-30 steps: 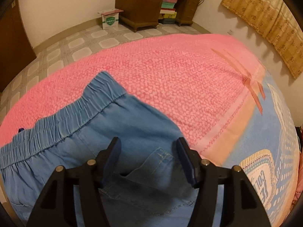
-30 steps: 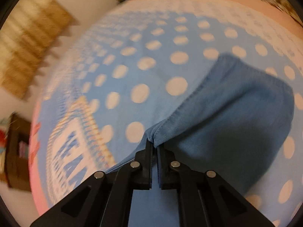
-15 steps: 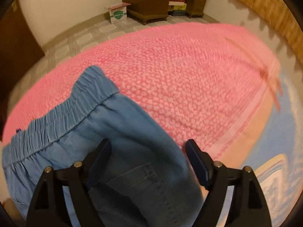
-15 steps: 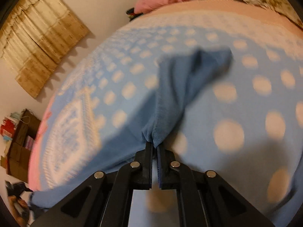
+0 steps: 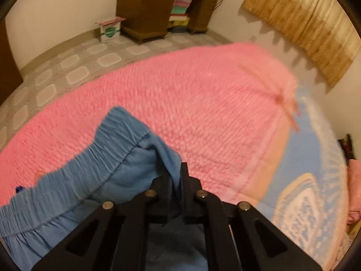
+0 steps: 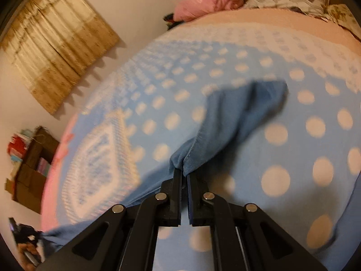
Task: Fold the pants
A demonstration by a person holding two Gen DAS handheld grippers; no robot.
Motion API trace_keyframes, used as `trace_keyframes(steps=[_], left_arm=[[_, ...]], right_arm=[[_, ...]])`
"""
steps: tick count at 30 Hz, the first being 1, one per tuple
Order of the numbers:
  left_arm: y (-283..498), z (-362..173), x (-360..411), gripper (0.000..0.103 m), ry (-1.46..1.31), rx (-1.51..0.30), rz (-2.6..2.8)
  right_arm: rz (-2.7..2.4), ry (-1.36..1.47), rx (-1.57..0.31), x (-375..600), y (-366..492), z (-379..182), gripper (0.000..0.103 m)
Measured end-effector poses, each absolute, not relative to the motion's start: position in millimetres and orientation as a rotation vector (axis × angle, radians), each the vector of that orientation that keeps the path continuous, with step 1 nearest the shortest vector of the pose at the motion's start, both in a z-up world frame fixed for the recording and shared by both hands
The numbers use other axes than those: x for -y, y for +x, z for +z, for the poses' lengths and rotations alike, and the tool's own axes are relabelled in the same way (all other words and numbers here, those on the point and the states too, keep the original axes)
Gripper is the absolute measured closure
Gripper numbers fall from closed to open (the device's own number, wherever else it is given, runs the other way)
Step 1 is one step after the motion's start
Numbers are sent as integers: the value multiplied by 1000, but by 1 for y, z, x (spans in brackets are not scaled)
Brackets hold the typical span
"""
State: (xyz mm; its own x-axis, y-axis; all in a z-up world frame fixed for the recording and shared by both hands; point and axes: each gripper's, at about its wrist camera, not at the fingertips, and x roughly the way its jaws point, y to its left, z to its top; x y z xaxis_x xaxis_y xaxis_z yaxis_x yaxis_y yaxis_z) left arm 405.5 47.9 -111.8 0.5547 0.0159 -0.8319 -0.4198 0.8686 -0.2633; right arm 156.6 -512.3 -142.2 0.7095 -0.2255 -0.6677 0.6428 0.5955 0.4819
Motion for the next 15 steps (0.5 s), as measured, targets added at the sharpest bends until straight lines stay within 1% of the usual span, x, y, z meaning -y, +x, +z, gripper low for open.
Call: trace_keyframes(steps=[5, 9, 15], left_arm=[[384, -77, -66, 97, -471, -901, 217], [354, -71, -80, 97, -491, -864, 187], [288, -51, -98, 97, -517, -772, 119]], right_arm=[[-479, 808, -561, 515, 159, -91, 99], [-437, 774, -511, 505, 148, -58, 99], [-351, 796, -459, 490, 106, -40, 99]])
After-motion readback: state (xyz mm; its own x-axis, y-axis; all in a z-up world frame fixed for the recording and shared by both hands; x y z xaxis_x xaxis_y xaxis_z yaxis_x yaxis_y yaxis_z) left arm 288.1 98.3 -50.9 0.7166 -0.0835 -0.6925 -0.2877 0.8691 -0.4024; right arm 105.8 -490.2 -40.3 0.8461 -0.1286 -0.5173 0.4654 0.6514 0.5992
